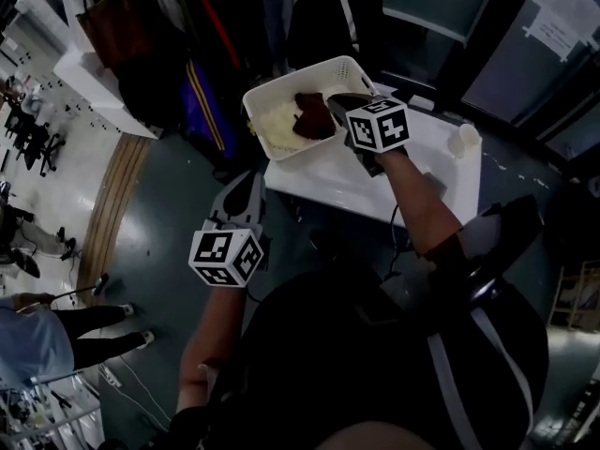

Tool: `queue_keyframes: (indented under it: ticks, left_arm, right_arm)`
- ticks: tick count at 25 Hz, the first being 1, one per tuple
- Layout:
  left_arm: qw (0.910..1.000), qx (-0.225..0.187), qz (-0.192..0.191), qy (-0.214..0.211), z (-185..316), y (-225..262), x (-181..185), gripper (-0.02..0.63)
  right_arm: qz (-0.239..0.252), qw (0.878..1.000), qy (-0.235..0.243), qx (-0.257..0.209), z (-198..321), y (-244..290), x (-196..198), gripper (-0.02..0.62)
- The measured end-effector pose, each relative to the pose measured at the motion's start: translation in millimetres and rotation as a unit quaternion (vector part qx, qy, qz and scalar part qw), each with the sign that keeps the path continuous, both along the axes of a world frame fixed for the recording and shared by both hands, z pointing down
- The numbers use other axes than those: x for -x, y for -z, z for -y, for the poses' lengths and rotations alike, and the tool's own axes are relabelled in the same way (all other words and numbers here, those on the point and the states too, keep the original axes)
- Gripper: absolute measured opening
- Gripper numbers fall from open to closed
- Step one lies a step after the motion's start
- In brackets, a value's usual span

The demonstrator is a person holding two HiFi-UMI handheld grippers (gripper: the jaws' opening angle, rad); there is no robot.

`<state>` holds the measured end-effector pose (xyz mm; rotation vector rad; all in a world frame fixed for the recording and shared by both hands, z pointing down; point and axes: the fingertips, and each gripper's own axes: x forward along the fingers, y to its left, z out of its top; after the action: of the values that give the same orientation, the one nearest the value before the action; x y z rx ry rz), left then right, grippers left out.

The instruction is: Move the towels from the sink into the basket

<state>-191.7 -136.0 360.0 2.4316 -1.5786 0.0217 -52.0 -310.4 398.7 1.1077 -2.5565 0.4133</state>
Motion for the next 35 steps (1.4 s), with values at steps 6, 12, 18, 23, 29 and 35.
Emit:
queue_keyframes:
  ticks: [6,12,18,23,29,35]
  left_arm:
    - [0.9993,-0.008,-0.01,-0.035,-30.5,4.0,-25.5,0.003]
    - [0.9986,-0.008,-0.016,-0.05,-47.6,1.7,-44.5,0.003]
    - [0.9988,-0.005,-0.016,-0.046,-33.2,-1.7,-59.8,0.003]
    - [0.9986,-0.001,-0.022,-0.047,-11.2,-4.3,-80.3,0.003]
    - [0.9983,0.01,-0.012,-0.057,10.5,-20.6,-104.7,0.003]
    - [0.9959,0.029,-0.019,-0.083,27.9,-37.1,-144.0,0.003]
  right_arm:
    - [0.01,1.0,-0.02,-0.007,-47.7,1.6,-26.4,0.018]
    - [-0.005,0.999,-0.031,-0.017,-78.1,-1.0,-48.4,0.011]
    - [0.02,0.996,-0.054,-0.063,-88.5,15.7,-67.7,0.009]
    - [0.021,0.994,-0.061,-0.083,-89.1,20.0,-89.7,0.011]
    - [0.008,0.994,-0.079,-0.077,-86.3,6.1,-129.7,0.011]
    - [-0.027,0.988,-0.147,-0.043,-71.4,-29.5,-210.1,0.014]
